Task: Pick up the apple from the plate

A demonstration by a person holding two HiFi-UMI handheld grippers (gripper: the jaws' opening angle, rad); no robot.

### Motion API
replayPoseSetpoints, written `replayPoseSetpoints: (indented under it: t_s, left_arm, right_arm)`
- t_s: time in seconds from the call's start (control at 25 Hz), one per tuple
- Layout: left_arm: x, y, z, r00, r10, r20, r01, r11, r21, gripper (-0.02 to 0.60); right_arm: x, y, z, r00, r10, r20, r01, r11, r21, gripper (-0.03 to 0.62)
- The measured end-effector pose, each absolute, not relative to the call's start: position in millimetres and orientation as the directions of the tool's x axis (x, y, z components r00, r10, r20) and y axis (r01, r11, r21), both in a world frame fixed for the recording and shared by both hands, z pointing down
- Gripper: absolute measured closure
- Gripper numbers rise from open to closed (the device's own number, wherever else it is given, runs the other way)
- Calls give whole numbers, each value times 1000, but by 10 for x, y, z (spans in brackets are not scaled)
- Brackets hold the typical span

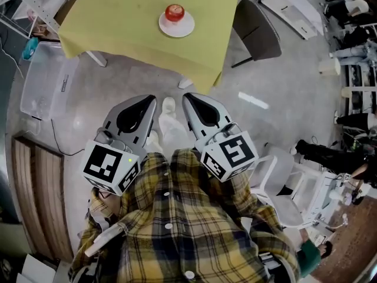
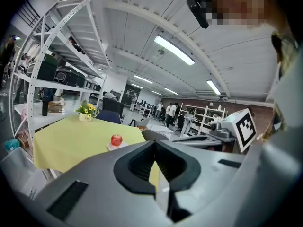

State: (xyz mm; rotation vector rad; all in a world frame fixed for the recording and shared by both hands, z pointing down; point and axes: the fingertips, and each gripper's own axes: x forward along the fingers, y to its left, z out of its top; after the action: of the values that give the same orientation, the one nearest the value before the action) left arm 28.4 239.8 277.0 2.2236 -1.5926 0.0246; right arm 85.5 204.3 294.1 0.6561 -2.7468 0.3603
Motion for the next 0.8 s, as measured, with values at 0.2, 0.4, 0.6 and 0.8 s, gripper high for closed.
replayPoseSetpoints:
  t_s: [0.2, 0.4, 0.6, 0.8]
  left_arm:
    - [188, 1866, 2757, 339, -910, 238, -917, -264, 299, 574]
    - [86, 1266, 2671, 327, -914, 240, -920, -250, 303, 574]
    - [19, 816, 2666, 316, -918, 241, -923, -239, 301, 574]
    - [61, 436, 2654, 311, -920, 238, -926, -236, 294, 574]
  right_arm:
    - [703, 1512, 2936, -865, -378, 331, -448, 878, -167, 597]
    - [549, 940, 2882, -874, -354, 334, -426, 888, -173, 597]
    - [490, 490, 2933, -875, -340, 345, -418, 889, -185, 597]
    - [548, 116, 2961, -876, -335, 346, -415, 890, -190, 597]
